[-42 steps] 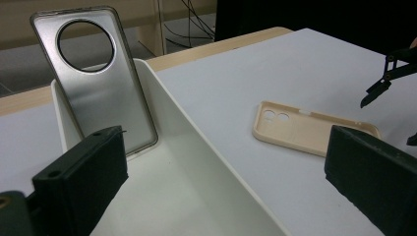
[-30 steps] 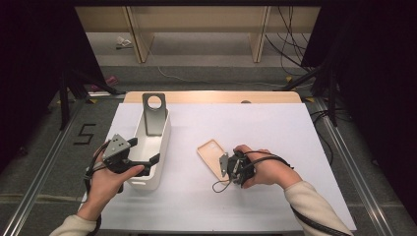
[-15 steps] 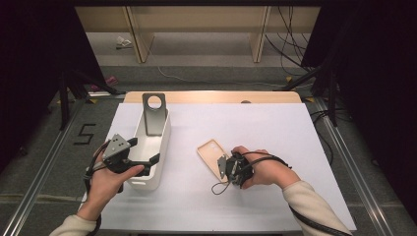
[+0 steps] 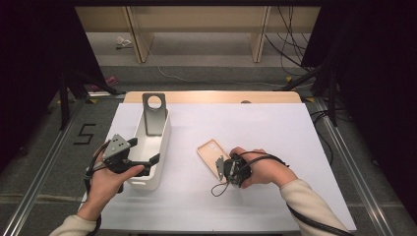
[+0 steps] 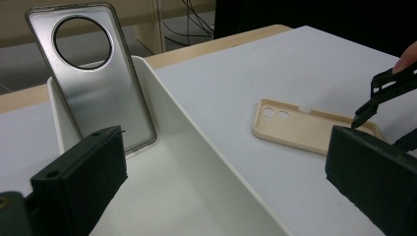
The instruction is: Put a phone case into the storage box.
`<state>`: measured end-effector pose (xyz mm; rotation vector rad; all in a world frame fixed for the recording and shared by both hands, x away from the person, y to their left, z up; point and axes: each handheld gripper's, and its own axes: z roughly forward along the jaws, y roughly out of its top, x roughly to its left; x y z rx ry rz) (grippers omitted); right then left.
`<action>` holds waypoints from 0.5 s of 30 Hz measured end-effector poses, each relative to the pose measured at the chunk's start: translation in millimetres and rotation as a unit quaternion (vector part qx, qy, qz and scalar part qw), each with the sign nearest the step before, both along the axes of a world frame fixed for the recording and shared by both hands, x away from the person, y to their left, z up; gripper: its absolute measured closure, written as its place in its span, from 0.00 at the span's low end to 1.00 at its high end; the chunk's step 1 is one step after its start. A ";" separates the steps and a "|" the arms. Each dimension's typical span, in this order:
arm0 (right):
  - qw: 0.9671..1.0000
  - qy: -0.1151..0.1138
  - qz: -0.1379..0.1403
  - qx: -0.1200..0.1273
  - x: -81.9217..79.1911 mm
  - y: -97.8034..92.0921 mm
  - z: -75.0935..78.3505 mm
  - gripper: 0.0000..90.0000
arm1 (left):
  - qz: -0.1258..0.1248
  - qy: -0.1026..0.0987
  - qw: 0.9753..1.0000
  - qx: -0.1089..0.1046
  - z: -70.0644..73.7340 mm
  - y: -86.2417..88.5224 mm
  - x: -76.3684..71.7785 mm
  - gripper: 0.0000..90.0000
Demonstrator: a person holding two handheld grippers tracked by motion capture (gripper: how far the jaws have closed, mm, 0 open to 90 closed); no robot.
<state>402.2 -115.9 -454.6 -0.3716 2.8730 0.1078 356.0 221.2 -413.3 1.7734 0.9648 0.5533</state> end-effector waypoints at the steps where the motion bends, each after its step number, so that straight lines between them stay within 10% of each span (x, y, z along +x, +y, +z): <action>1: 1.000 0.001 0.003 0.000 0.3 0.5 -0.5 0.50 | 0.000 0.000 1.000 0.000 0.0 0.0 0.0 0.02; 15: 0.999 0.017 0.039 -0.017 0.8 1.3 0.6 0.63 | -0.002 0.001 1.000 0.000 -0.5 -0.4 0.1 0.02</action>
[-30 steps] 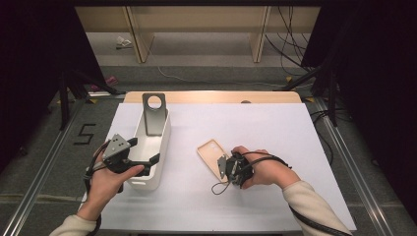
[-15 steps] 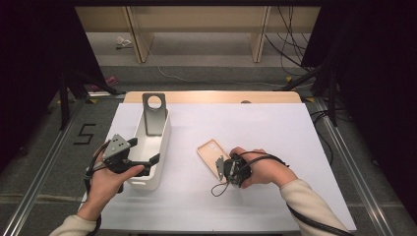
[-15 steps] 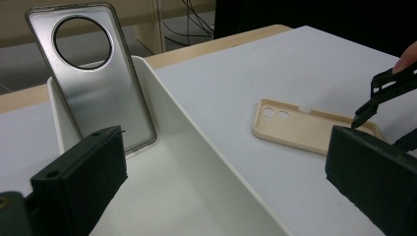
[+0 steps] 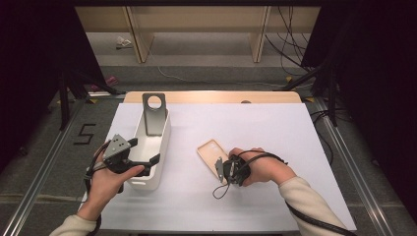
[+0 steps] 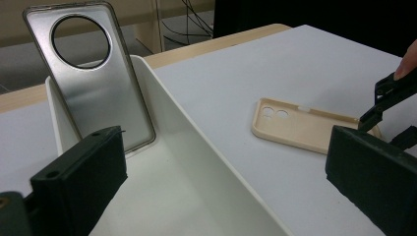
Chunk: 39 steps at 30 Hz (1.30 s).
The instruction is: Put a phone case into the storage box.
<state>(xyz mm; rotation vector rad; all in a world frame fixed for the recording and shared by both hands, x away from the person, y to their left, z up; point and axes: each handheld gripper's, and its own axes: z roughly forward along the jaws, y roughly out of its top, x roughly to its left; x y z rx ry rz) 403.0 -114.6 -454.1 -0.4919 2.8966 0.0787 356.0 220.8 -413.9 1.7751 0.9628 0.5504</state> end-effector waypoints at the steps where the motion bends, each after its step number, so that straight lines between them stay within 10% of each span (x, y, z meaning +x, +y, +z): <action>1: 1.000 0.002 -0.002 0.000 -0.2 -0.4 -0.1 0.64 | 0.000 0.000 1.000 0.000 0.0 0.0 0.1 0.02; 39: 0.999 0.017 0.025 -0.014 -5.4 3.1 -1.4 0.96 | -0.003 0.000 1.000 0.003 -0.4 -1.3 -0.3 0.02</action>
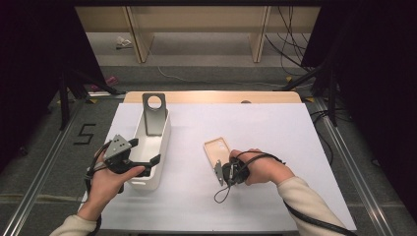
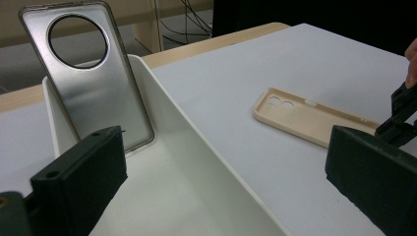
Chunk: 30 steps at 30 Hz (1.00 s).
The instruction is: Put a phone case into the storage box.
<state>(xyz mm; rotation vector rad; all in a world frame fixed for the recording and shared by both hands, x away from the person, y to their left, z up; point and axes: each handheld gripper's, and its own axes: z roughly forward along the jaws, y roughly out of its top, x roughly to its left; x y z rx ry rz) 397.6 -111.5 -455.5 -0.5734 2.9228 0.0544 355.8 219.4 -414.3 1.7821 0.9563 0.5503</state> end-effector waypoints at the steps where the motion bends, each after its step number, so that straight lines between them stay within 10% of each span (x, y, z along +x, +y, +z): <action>1: 1.000 -0.001 0.001 0.001 -0.4 -0.5 0.2 0.96 | 0.000 0.000 1.000 0.000 0.1 0.0 0.0 0.02; 10: 0.998 -0.001 -0.009 0.056 -5.0 -2.2 11.8 0.96 | 0.001 -0.005 1.000 -0.003 1.8 -1.1 -1.2 0.02; 16: 0.991 -0.023 -0.030 0.127 -8.0 -7.4 23.2 0.96 | -0.002 -0.007 1.000 -0.004 3.3 -3.7 -2.3 0.03; 30: 0.941 -0.009 -0.123 0.315 -25.2 -34.5 29.3 0.97 | -0.021 -0.001 1.000 -0.006 9.8 -26.3 -2.1 0.07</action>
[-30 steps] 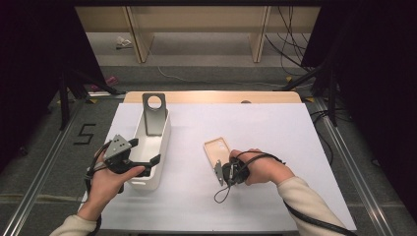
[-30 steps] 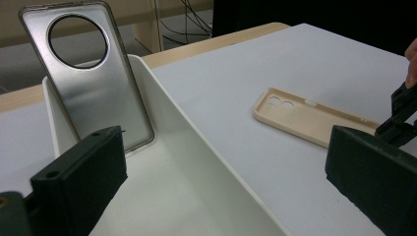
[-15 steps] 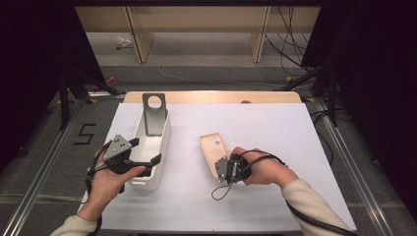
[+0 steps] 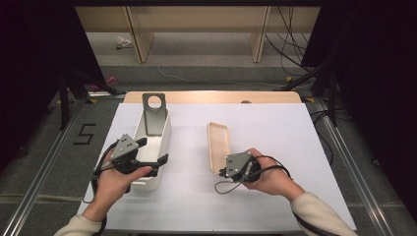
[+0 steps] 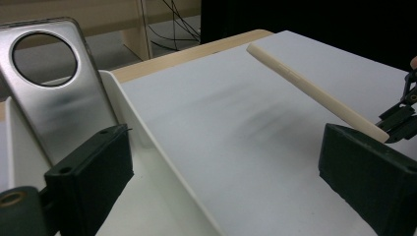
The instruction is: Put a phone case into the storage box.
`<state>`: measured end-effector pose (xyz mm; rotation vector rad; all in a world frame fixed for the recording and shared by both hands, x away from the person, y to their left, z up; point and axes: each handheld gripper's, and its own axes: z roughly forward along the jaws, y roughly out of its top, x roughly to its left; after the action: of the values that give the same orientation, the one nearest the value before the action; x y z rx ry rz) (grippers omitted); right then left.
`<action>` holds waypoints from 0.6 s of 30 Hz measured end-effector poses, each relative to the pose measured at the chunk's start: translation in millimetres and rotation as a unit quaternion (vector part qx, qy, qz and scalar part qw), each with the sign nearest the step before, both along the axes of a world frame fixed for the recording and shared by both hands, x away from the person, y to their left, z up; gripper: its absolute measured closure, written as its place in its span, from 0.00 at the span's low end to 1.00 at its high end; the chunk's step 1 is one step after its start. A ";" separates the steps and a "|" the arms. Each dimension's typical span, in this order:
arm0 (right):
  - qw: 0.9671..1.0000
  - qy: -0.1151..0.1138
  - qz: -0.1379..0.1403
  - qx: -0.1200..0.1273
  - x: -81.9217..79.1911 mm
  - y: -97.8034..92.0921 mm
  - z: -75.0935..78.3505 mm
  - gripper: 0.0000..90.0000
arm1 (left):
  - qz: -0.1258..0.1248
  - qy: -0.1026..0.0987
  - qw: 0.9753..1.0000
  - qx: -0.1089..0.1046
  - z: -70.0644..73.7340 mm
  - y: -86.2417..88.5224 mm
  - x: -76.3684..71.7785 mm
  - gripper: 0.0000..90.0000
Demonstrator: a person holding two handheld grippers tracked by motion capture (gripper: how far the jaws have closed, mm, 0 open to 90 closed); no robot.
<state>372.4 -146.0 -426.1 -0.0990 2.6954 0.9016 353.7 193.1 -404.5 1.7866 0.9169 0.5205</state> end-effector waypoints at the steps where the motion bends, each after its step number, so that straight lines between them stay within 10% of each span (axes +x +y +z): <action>1: 1.000 0.005 -0.006 0.012 -1.8 -1.5 -0.3 0.97 | -0.004 -0.001 1.000 0.000 0.9 -3.0 1.0 0.08; 18: 0.996 0.012 -0.033 0.081 -24.8 -6.1 -0.4 0.97 | -0.044 0.026 0.999 -0.004 24.8 -55.4 26.4 0.17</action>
<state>347.6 -152.0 -426.5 0.0351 2.6186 1.1027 380.1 137.8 -379.6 1.8327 0.8693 0.4159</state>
